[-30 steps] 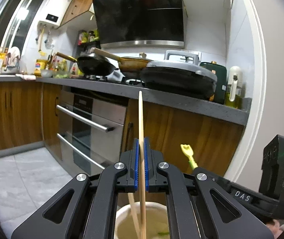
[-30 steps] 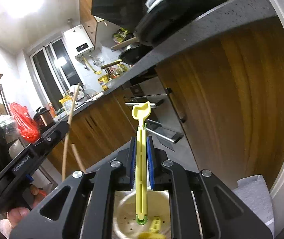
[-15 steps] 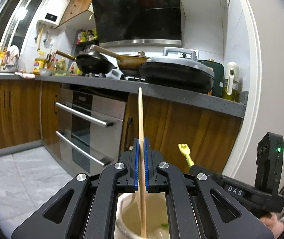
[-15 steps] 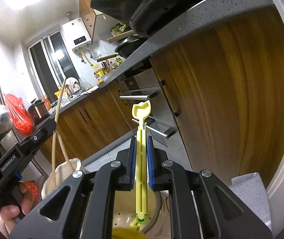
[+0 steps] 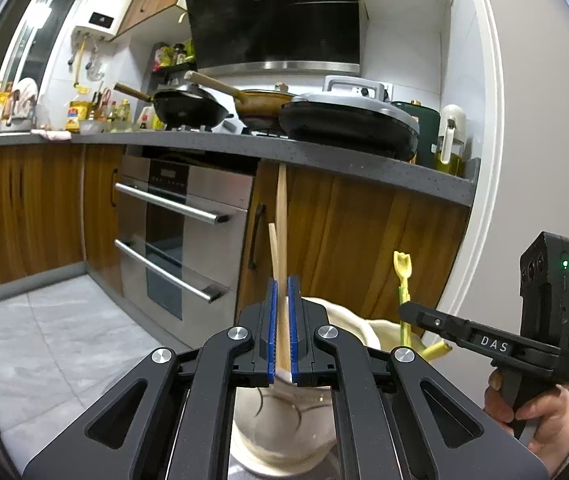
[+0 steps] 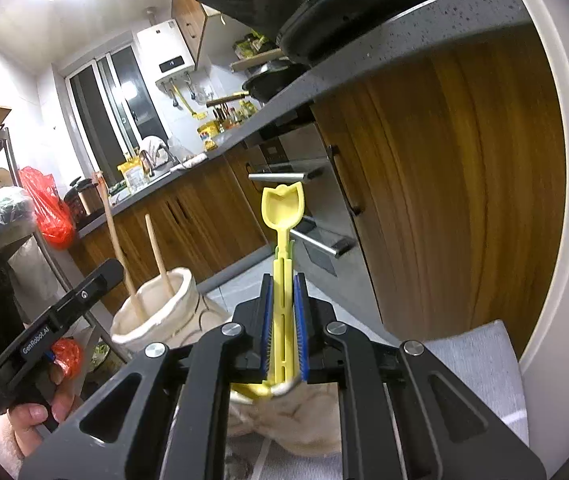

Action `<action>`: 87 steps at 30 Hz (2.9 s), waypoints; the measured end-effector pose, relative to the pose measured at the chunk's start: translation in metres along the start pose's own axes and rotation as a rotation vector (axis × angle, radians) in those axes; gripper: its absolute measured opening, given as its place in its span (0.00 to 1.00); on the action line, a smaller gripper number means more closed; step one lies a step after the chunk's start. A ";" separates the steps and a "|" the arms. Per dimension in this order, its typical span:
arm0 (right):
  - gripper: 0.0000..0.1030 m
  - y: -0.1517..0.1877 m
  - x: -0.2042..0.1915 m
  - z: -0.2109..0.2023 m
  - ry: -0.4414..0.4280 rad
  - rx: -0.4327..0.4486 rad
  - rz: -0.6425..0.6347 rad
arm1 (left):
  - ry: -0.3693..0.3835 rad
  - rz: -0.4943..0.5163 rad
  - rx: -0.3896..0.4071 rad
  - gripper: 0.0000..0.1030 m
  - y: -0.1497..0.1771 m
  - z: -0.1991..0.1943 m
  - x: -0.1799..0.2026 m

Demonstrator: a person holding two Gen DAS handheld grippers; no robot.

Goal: Organize utensils
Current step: 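Lower the chopstick into the tall pot while the right tool fills the small pot, then open both tools and withdraw them back over the loose utensils, then grasp a chopstick with the left tool while the right tool grasps a gold fork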

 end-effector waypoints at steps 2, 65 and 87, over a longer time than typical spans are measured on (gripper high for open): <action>0.10 0.001 0.000 -0.003 0.002 0.002 -0.008 | -0.010 0.016 -0.009 0.05 0.001 -0.002 0.003; 0.95 0.125 -0.010 -0.095 0.223 -0.279 -0.260 | -0.245 -0.005 -0.610 0.94 0.136 -0.085 0.054; 0.25 0.161 -0.066 -0.062 -0.002 -0.470 -0.365 | -0.040 0.005 -0.725 0.20 0.159 -0.071 0.071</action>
Point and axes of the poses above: each gripper's, at about its wrist camera, not at the fingertips, and z roughly the way its jaws point, x to its right, y to its underside, the point moved 2 cm from there along z, roughly the way its jaws point, and after that the axes turned 14 degrees about y, right-handed, at the moved point
